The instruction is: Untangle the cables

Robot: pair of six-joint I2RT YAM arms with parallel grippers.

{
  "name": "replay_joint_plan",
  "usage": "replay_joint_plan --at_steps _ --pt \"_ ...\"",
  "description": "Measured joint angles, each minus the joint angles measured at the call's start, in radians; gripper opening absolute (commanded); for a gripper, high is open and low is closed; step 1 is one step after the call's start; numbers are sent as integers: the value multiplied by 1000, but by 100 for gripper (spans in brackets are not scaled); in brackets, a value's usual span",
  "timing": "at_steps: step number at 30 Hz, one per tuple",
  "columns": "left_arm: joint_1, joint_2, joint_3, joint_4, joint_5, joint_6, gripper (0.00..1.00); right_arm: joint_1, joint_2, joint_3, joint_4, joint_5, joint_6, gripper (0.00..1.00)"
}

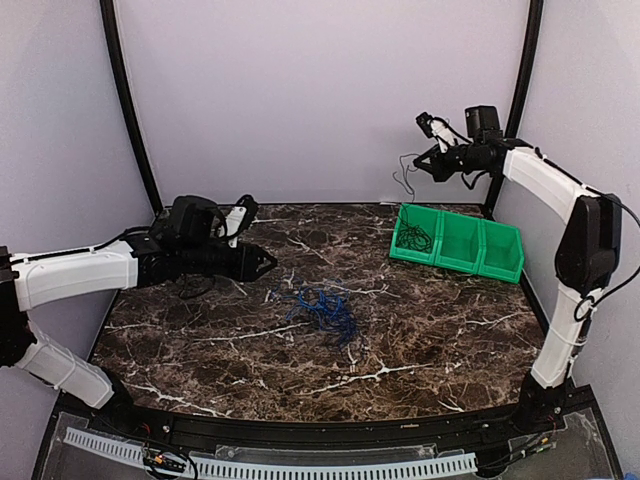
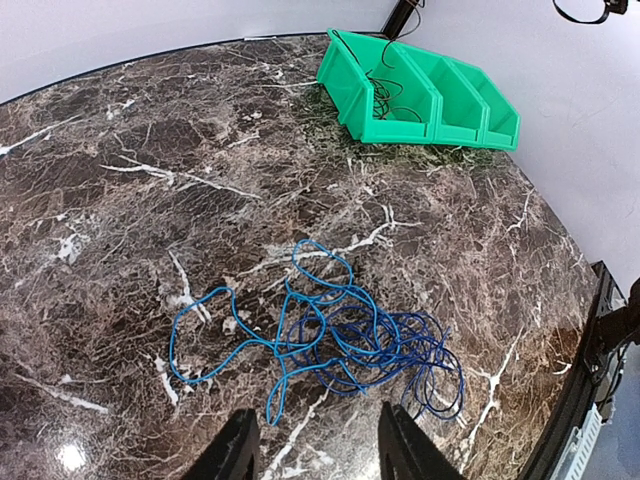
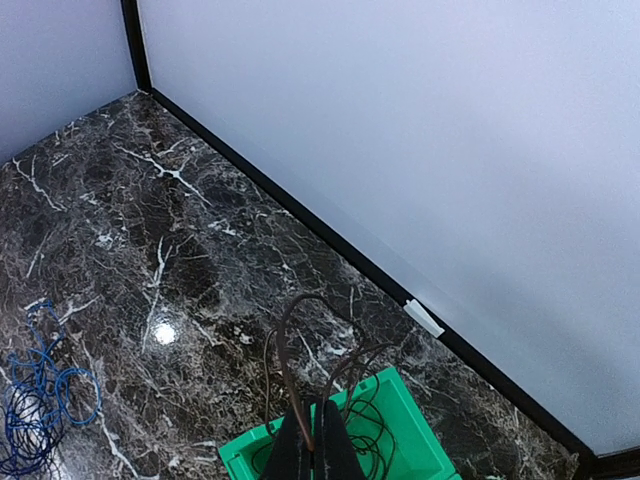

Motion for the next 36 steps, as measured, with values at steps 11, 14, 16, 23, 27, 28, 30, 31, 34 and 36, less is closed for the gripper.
replay_joint_plan --at_steps 11,14,16,23,27,28,30,31,34,36 --pt "0 0 -9 14 4 -7 44 -37 219 -2 19 35 -8 0" --pt "0 0 -9 14 4 -7 44 -37 309 17 -5 45 -12 0" --pt "0 0 -9 14 4 -8 44 -37 352 28 -22 58 -15 0" --pt "0 4 -9 17 7 -11 44 -37 415 58 -86 95 -19 0" --pt "0 19 -9 22 16 -19 44 -36 418 89 -110 117 -19 0" --pt "0 22 -9 22 19 -21 44 -36 418 94 -116 122 -20 0" --pt "0 29 -9 22 23 -24 44 -36 417 95 -126 127 -20 3" --pt "0 32 -9 24 23 -25 44 -35 417 94 -134 132 -20 5" --pt "0 40 -9 36 21 -29 44 -31 406 75 -154 156 -21 12" --pt "0 47 -9 45 18 -32 44 -27 386 54 -167 174 -24 19"
